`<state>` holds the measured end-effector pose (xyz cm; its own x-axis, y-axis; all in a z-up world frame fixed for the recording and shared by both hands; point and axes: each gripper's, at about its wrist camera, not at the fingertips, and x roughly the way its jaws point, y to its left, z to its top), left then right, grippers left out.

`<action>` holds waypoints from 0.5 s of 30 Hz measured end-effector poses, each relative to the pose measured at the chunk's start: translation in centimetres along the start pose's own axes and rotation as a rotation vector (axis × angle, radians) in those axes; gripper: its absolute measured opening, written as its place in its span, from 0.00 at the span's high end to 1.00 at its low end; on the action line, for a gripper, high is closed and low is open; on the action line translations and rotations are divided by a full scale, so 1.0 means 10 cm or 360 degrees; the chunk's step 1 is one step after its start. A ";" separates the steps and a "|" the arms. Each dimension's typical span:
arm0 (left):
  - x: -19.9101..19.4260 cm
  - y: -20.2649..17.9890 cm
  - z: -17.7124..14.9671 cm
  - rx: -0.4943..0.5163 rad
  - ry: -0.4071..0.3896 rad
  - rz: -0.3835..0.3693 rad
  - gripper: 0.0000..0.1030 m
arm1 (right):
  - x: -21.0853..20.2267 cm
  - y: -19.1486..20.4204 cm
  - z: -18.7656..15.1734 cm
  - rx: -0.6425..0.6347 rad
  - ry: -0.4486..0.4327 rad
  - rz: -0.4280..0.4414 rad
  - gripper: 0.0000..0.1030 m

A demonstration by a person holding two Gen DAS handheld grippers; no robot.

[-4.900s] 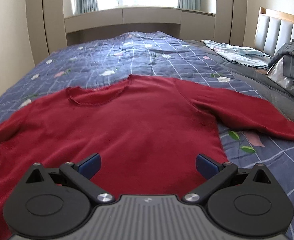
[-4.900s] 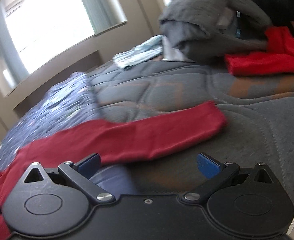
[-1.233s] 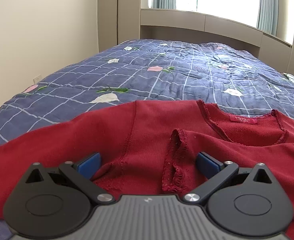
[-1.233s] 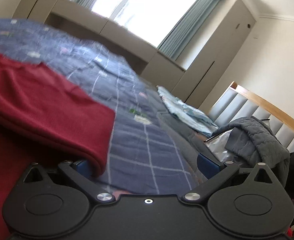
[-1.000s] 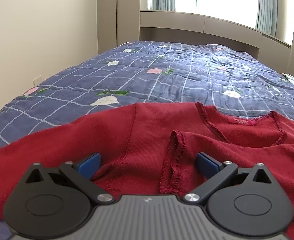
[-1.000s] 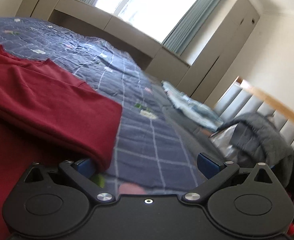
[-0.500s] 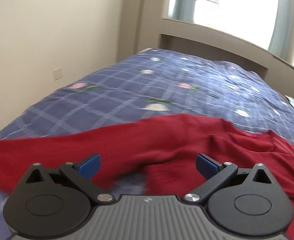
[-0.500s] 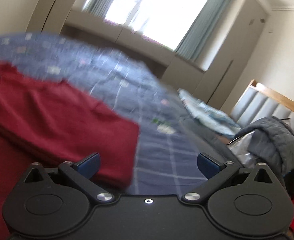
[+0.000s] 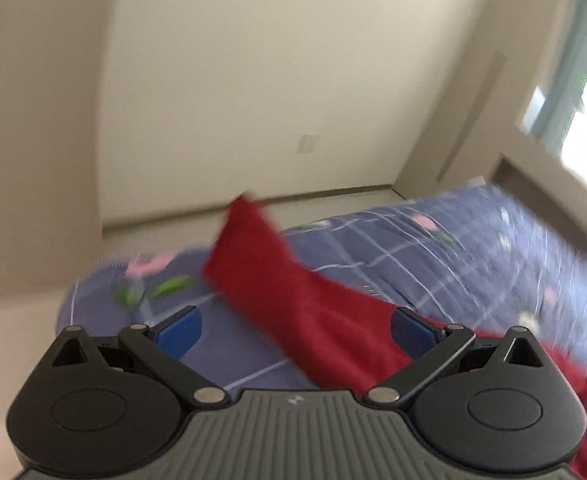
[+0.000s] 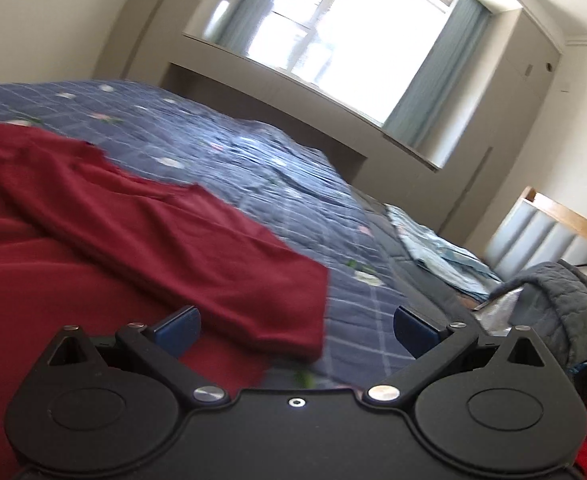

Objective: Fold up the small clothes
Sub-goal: 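Move the left gripper to the other sleeve's cuff, then grasp the cuff with the left gripper, fold it across the body, release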

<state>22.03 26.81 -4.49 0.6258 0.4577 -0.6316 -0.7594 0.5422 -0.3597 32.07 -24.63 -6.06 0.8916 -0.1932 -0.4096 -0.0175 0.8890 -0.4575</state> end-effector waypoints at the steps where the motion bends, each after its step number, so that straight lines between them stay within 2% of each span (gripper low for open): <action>1: 0.03 0.10 -0.02 -0.0077 0.0022 -0.0014 0.00 | -0.07 0.03 0.00 -0.0001 -0.0003 0.0023 0.01; 5: 0.14 0.25 -0.11 -0.0188 0.0018 -0.0016 0.03 | -0.28 0.18 0.05 0.0001 -0.0005 0.0104 0.01; 8: 0.17 0.29 -0.12 -0.0273 0.0000 0.0002 0.12 | -0.37 0.30 0.07 -0.0006 -0.0015 0.0138 0.01; 12: 0.20 0.26 -0.07 -0.0333 -0.0058 -0.0041 0.28 | -0.39 0.42 0.07 -0.0022 0.0016 0.0171 0.01; 14: 0.24 0.21 -0.05 -0.0295 -0.0073 -0.0069 0.35 | -0.37 0.45 0.06 -0.0021 0.0032 0.0184 0.01; 15: 0.28 0.18 -0.04 -0.0273 -0.0064 -0.0054 0.43 | -0.37 0.46 0.05 -0.0020 0.0037 0.0191 0.01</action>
<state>22.34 28.77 -7.14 0.6558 0.4708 -0.5901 -0.7546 0.4315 -0.4944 28.97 -19.59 -6.24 0.8721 -0.0955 -0.4799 -0.1292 0.9010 -0.4141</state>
